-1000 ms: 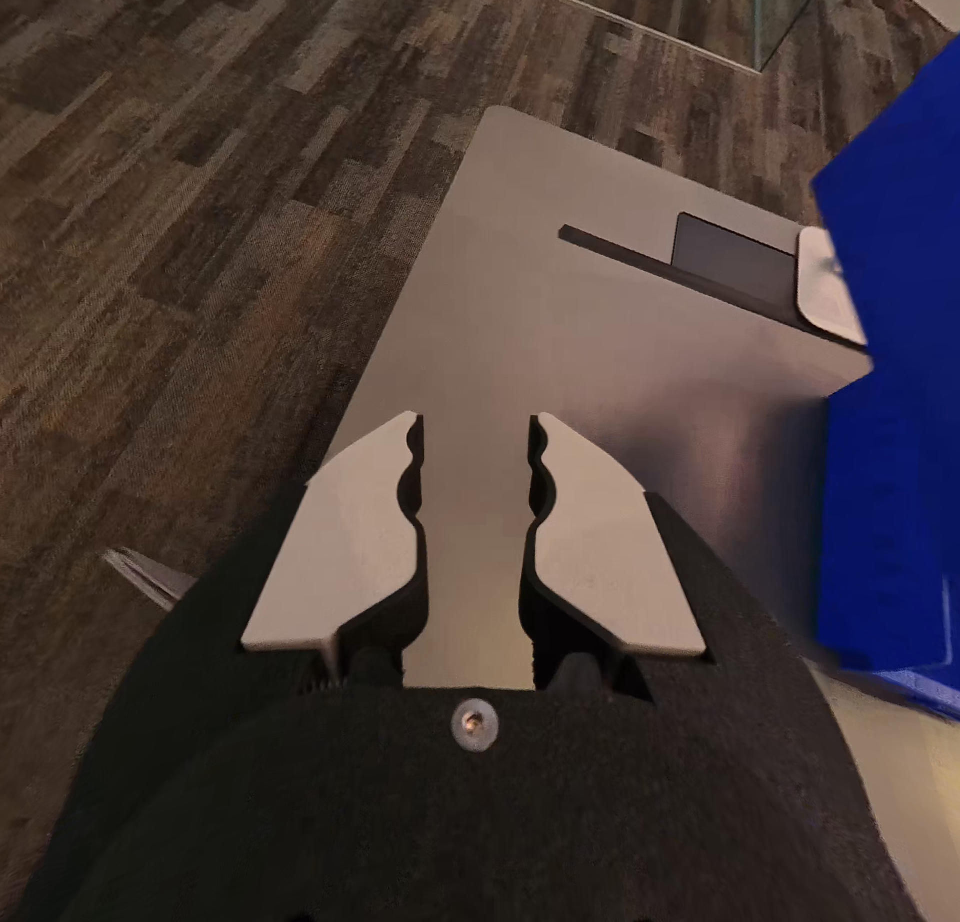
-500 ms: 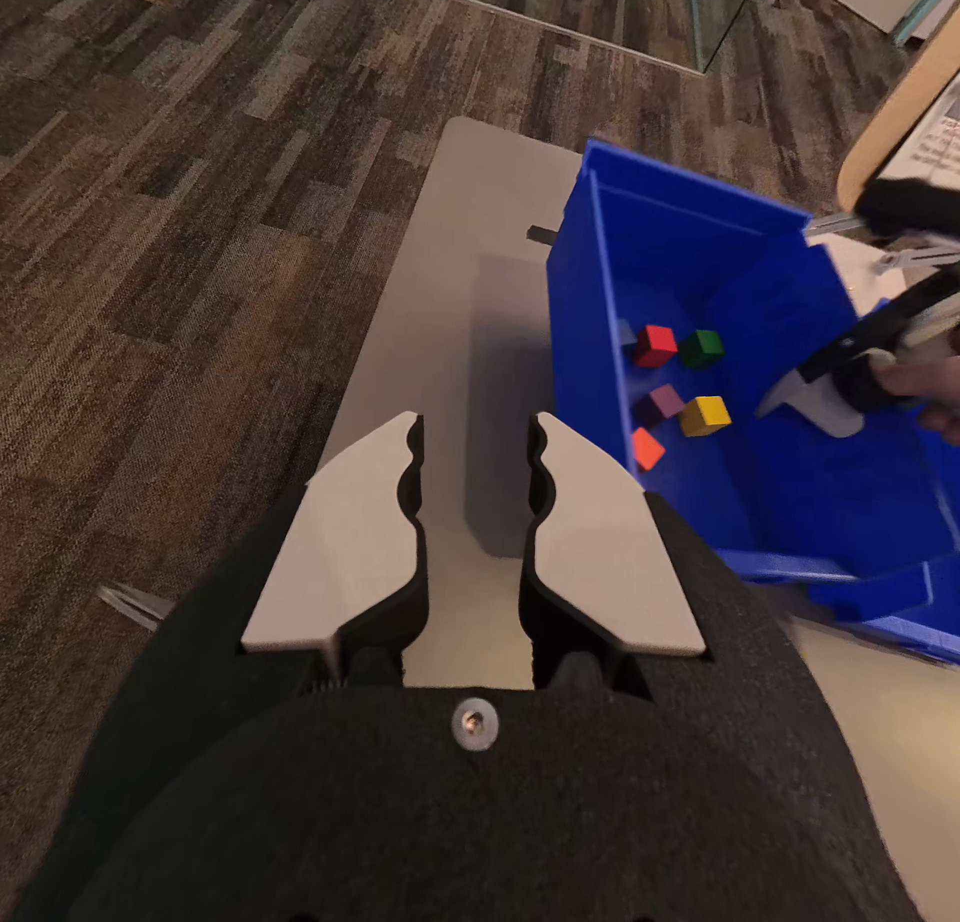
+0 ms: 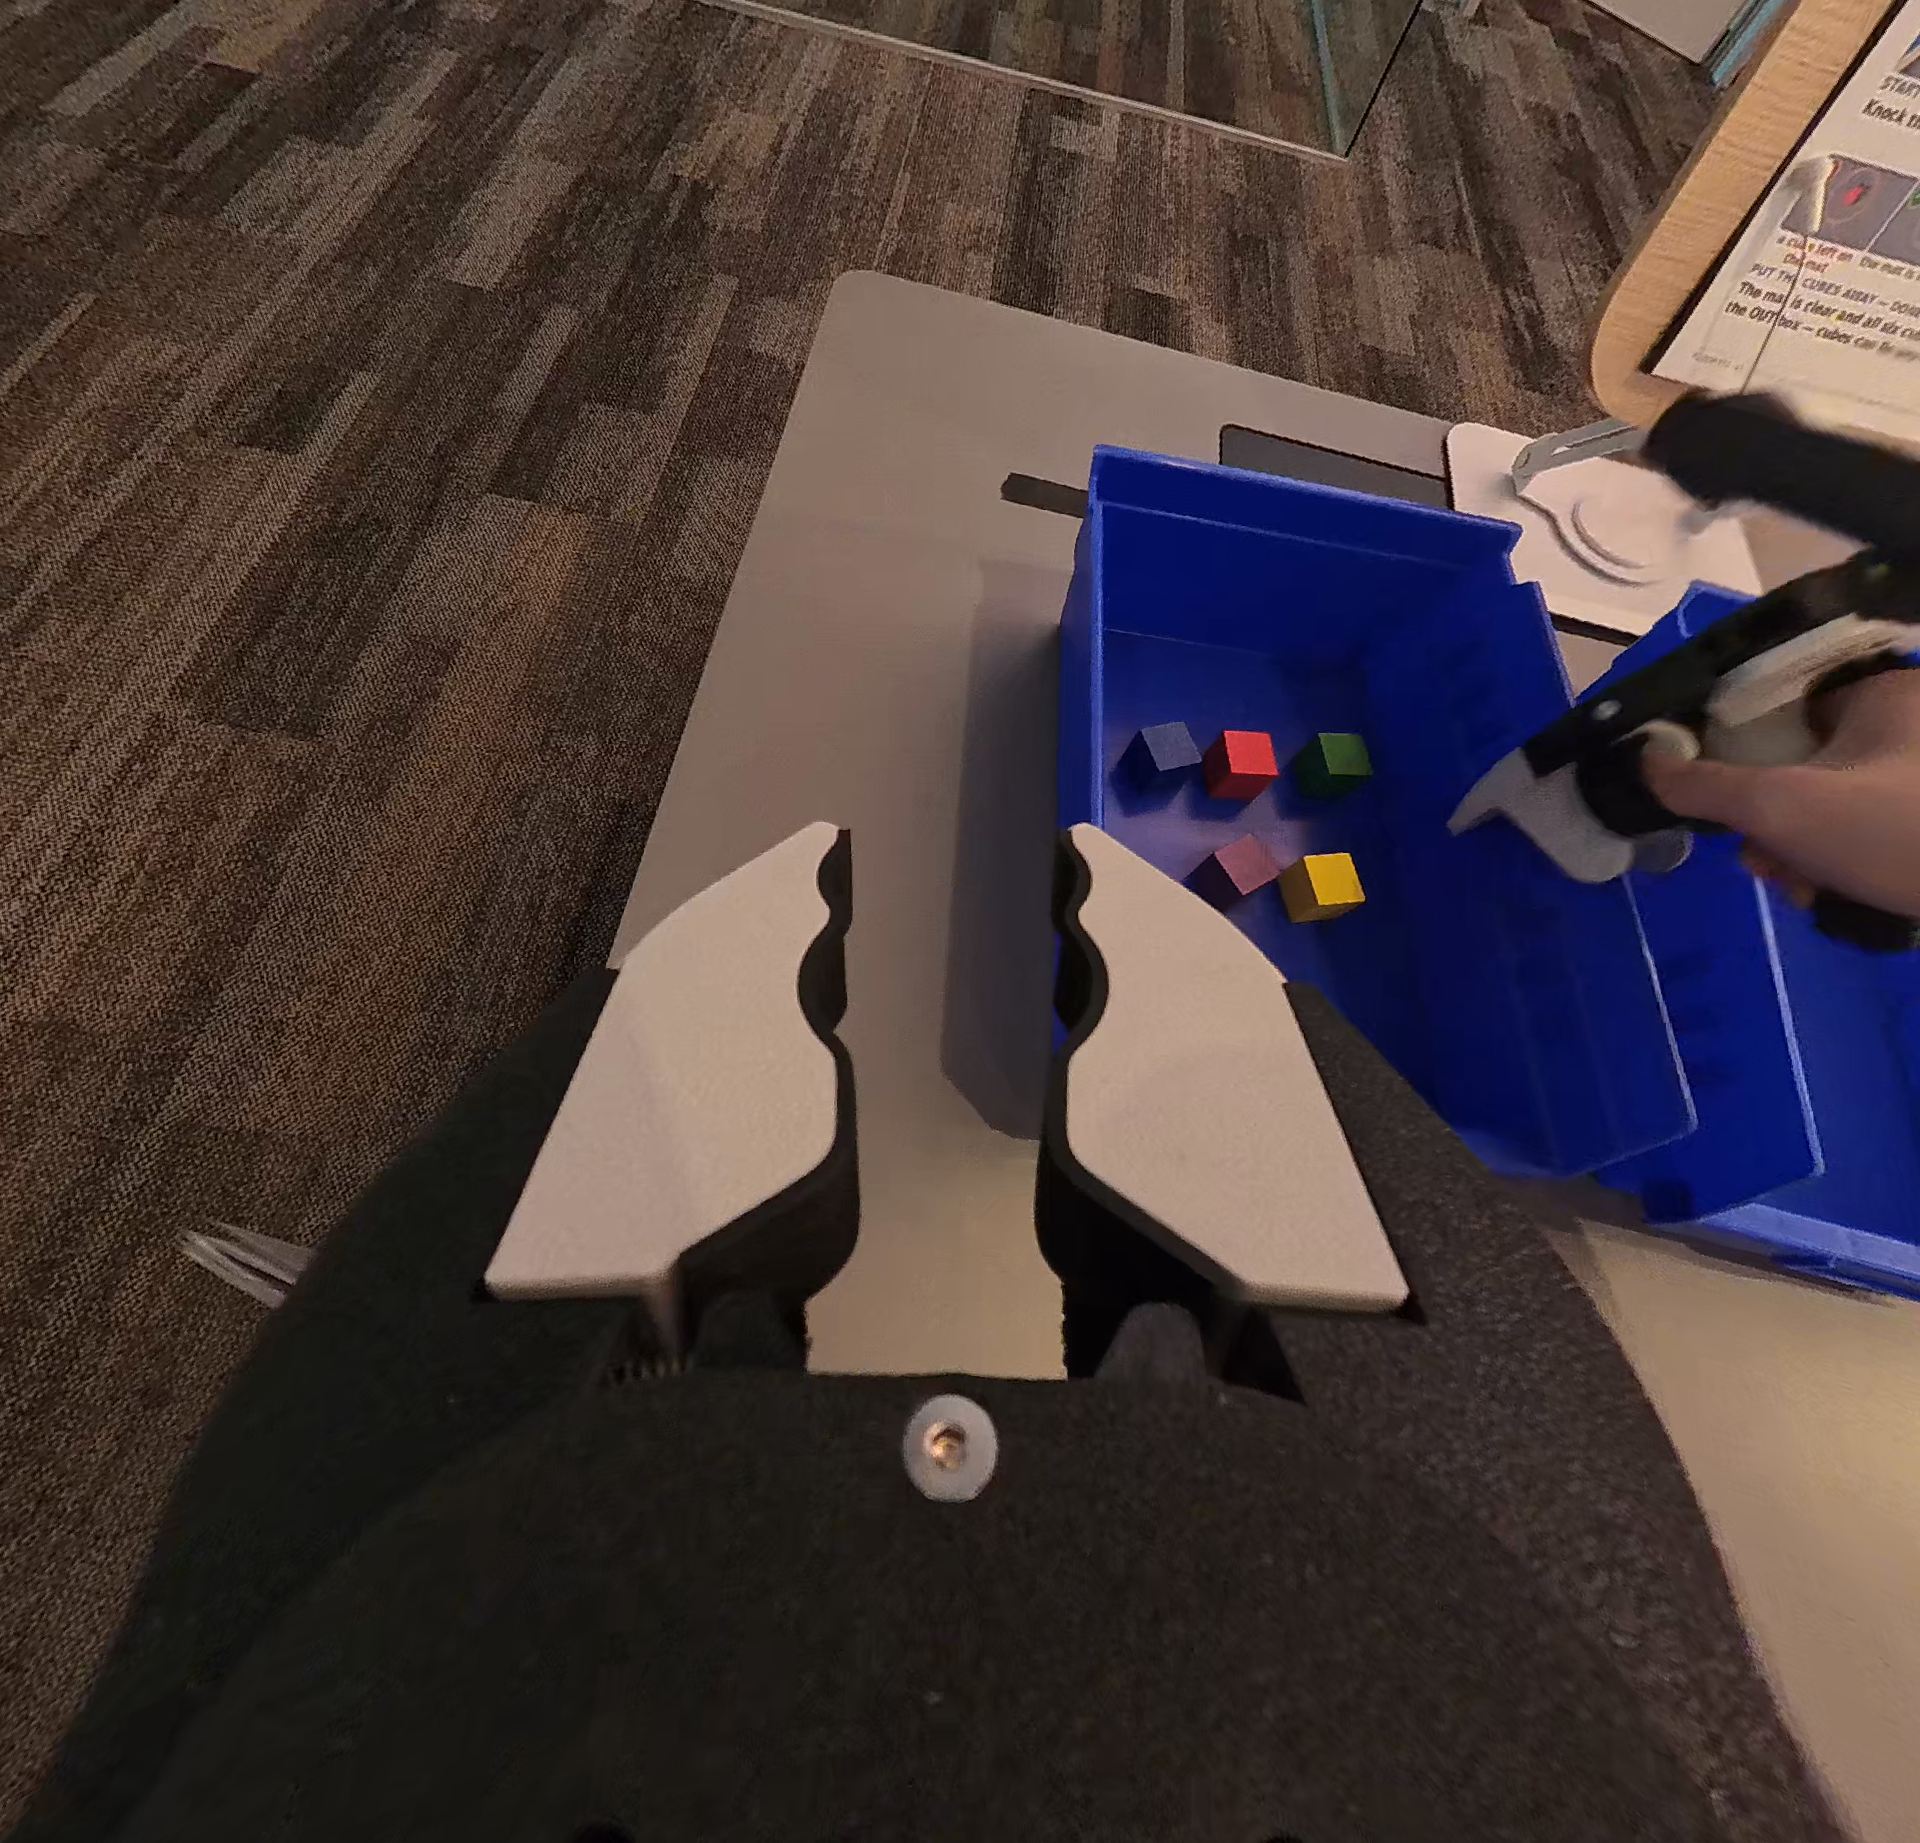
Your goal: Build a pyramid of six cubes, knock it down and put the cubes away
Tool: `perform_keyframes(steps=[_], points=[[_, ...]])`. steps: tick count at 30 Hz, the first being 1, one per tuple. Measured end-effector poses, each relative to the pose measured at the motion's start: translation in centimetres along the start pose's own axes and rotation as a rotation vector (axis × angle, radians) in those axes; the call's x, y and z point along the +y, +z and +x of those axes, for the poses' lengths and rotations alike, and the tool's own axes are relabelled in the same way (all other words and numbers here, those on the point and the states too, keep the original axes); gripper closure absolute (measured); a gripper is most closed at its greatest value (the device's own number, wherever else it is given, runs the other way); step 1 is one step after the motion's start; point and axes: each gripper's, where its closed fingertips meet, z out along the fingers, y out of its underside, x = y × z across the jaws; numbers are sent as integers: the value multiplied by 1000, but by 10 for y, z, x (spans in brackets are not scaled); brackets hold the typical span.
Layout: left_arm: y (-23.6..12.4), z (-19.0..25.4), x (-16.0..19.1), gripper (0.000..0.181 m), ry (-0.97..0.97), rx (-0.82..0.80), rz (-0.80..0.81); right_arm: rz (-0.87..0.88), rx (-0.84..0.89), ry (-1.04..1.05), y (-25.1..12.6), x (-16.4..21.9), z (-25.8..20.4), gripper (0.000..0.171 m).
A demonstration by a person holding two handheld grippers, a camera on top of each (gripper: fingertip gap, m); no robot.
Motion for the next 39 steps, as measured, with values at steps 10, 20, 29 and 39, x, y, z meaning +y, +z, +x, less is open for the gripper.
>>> perform_keyframes(steps=[10, 20, 29, 39], points=[[0, 9, -1, 144, 3, 21, 0, 520, 601, -177, -172, 32, 162, 103], [2, 46, -10, 144, 115, 40, -3, 31, 265, 41, -51, 118, 263, 132], [12, 68, -9, 144, 209, 41, -49, 67, 110, 177, -66, 141, 333, 164], [20, 80, -8, 144, 257, 7, -83, 99, 140, 376, -105, 215, 471, 164]])
